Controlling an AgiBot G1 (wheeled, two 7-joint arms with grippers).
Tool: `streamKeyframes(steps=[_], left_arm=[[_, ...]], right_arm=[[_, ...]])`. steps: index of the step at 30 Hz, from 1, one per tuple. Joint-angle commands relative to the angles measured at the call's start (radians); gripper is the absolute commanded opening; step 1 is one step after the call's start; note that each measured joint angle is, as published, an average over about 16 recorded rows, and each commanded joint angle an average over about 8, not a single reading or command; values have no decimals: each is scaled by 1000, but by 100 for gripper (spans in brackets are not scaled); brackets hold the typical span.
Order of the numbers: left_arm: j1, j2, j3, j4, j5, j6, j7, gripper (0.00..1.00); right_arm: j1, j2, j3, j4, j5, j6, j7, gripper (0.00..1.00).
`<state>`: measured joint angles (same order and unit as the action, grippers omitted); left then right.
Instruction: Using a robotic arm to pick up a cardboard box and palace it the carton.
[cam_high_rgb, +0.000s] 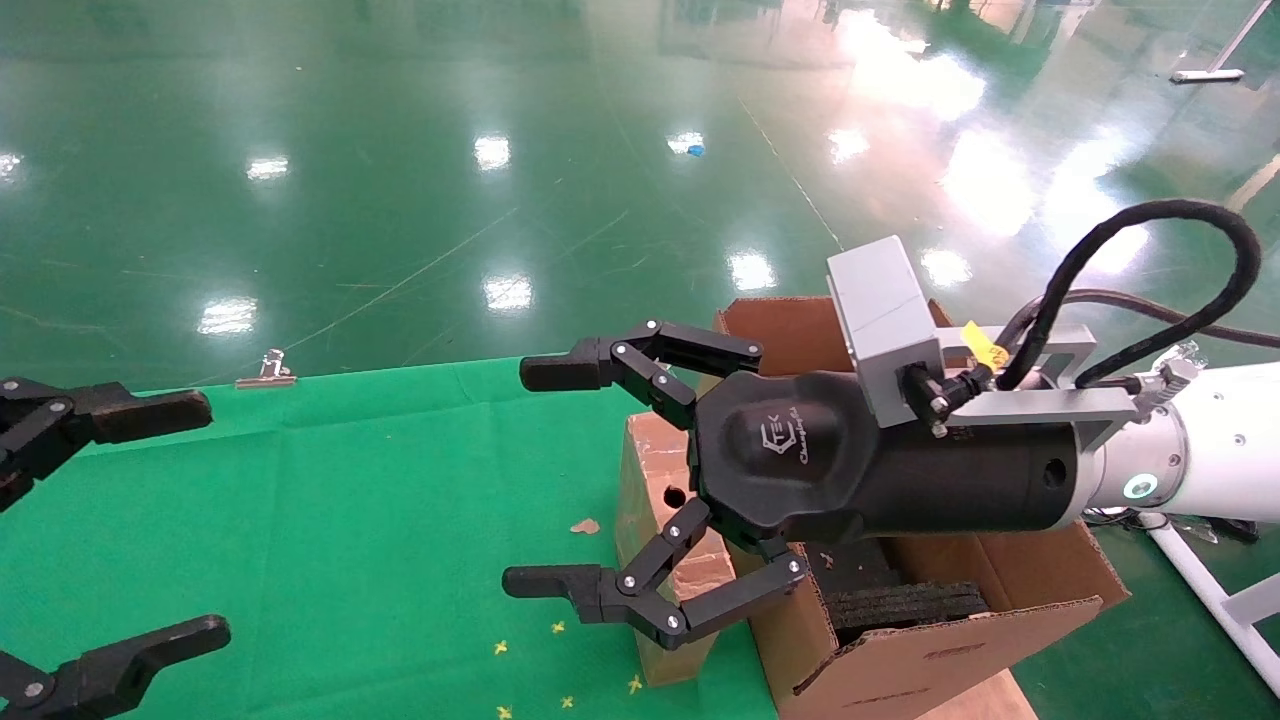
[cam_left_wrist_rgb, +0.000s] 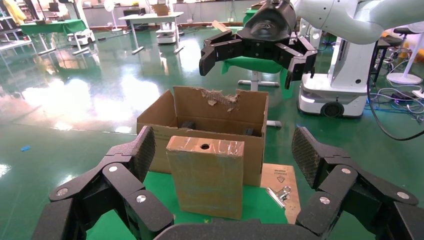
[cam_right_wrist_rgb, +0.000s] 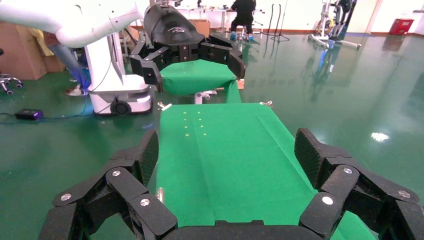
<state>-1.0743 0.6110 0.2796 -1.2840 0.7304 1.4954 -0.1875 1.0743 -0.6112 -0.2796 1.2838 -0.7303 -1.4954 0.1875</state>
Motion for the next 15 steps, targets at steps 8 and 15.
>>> streamKeyframes(steps=[8,15], left_arm=[[0,0,0,0,0,0,0,100],[0,0,1,1,0,0,0,100]], right_arm=[[0,0,-1,1,-2,0,0,100],[27,1,-44,29,-79,-6,33,100]])
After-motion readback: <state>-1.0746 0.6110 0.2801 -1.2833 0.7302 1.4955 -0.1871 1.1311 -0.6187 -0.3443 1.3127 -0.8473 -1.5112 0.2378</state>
